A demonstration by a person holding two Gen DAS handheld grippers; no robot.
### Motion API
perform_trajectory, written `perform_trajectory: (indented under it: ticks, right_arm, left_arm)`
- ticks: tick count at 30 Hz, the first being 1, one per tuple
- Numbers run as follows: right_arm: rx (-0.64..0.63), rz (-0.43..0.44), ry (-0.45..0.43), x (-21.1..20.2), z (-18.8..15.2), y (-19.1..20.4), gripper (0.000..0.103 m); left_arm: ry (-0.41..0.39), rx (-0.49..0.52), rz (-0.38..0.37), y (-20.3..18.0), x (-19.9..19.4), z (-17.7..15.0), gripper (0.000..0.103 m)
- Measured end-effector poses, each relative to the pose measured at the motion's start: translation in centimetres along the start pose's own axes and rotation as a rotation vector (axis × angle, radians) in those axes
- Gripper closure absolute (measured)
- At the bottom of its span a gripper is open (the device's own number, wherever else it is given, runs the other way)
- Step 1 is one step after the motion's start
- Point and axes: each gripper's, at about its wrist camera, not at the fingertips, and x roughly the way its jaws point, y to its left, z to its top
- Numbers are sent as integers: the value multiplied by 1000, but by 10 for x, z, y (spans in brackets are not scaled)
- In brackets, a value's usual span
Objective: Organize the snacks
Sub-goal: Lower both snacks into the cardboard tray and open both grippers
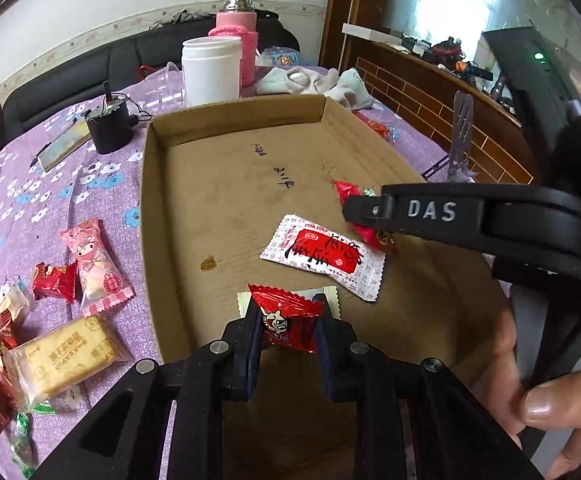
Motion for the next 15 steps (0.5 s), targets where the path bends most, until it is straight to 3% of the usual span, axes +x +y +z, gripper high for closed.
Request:
perform_trajectory:
  ticks: [8, 10, 12, 15]
  right_arm:
    - [-25, -17, -19, -2, 0, 9, 83]
    - [-24, -16, -42, -7, 1, 10, 83]
    - [-26, -2, -67, -13, 1, 11, 82]
    - [-23, 11, -91, -19, 1, 13, 81]
  left_arm:
    - [-17, 5, -14, 2, -5, -3, 79]
    - [-27, 4, -19, 2, -10, -4, 74]
    - [-42, 1, -24, 2, -14, -3, 59]
    - [-70, 9, -16, 1, -22, -2, 57]
